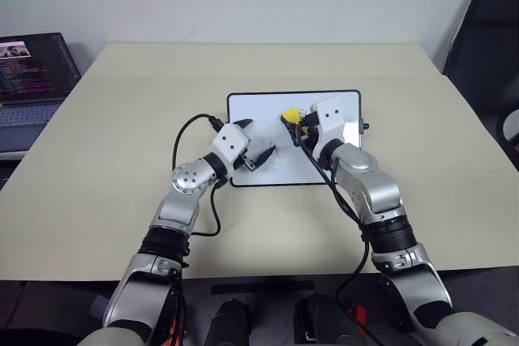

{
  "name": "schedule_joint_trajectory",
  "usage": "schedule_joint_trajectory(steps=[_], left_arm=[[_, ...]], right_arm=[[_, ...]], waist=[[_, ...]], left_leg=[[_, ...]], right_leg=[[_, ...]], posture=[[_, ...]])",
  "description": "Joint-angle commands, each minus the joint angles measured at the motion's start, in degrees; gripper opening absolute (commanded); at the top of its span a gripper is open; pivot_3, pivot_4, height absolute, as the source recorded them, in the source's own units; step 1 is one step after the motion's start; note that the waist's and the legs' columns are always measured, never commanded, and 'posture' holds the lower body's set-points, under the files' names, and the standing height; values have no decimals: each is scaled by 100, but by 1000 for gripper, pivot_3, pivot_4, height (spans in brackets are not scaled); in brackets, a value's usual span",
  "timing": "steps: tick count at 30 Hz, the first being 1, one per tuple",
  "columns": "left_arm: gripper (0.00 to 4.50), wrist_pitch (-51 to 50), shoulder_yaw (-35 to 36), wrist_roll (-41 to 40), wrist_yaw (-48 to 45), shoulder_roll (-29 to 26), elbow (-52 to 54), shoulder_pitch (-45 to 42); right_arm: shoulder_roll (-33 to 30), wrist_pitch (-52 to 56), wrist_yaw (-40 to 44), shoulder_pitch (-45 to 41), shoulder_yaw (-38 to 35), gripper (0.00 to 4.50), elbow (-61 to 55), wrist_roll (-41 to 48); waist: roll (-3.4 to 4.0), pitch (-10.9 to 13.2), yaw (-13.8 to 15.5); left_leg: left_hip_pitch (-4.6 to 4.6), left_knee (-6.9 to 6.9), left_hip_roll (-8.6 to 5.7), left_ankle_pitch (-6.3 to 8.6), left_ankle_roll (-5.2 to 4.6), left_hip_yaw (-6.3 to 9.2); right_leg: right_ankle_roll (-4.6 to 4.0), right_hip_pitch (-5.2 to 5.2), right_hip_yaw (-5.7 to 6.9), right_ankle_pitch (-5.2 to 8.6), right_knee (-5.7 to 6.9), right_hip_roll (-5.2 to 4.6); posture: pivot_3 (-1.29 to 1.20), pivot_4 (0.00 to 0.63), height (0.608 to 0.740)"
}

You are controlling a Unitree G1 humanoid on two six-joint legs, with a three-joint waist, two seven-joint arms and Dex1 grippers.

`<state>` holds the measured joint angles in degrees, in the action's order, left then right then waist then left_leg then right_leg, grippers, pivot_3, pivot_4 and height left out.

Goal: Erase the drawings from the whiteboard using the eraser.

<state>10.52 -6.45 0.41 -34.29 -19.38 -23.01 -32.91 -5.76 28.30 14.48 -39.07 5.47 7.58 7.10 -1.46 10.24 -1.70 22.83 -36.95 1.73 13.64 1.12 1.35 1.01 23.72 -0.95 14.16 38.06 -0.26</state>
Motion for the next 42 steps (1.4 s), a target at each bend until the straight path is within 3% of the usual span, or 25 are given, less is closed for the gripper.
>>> schedule_joint_trajectory(steps=[1, 13, 22, 31, 36, 42], left_arm=[[4500, 119, -16, 0, 33, 76, 153, -60], [4500, 167, -36, 24, 18, 181, 84, -188], [4500, 191, -29, 35, 26, 169, 40, -212], [4500, 188, -4, 34, 36, 139, 73, -197], [4500, 201, -19, 40, 39, 174, 37, -235], [4500, 261, 6, 38, 31, 150, -56, -327]], right_arm=[[-152, -85, -265, 53, -136, 1016, 87, -259], [-251, 0, -923, 487, 25, 1016, -52, -956], [-214, -35, -1132, 449, -166, 1016, 125, -956], [-335, -224, -1923, 207, -687, 1016, 686, -1029], [-253, -231, -1670, 298, -506, 1016, 537, -964], [365, -273, -873, 439, -35, 1016, 168, -540]], waist=[[0, 0, 1], [-4, -2, 37], [-6, -3, 67], [-12, -7, 71], [-14, -9, 9], [-20, -13, -95]], left_leg=[[0, 0, 0, 0, 0, 0], [-12, -3, -3, 0, 0, 5], [-26, -5, -8, -3, -2, 6], [-36, -6, -9, -6, -6, 4], [-40, -2, -6, -6, -6, 3], [-52, 0, 2, -6, -7, -4]], right_leg=[[0, 0, 0, 0, 0, 0], [2, -18, 4, -1, -3, -3], [4, -36, 3, -1, -5, -6], [6, -46, -2, -4, -6, -6], [5, -46, -4, -4, -6, -4], [-1, -48, -12, -8, -4, 3]], posture=[[0, 150, 740], [0, 150, 740], [0, 150, 740], [0, 150, 740], [0, 150, 740], [0, 150, 740]])
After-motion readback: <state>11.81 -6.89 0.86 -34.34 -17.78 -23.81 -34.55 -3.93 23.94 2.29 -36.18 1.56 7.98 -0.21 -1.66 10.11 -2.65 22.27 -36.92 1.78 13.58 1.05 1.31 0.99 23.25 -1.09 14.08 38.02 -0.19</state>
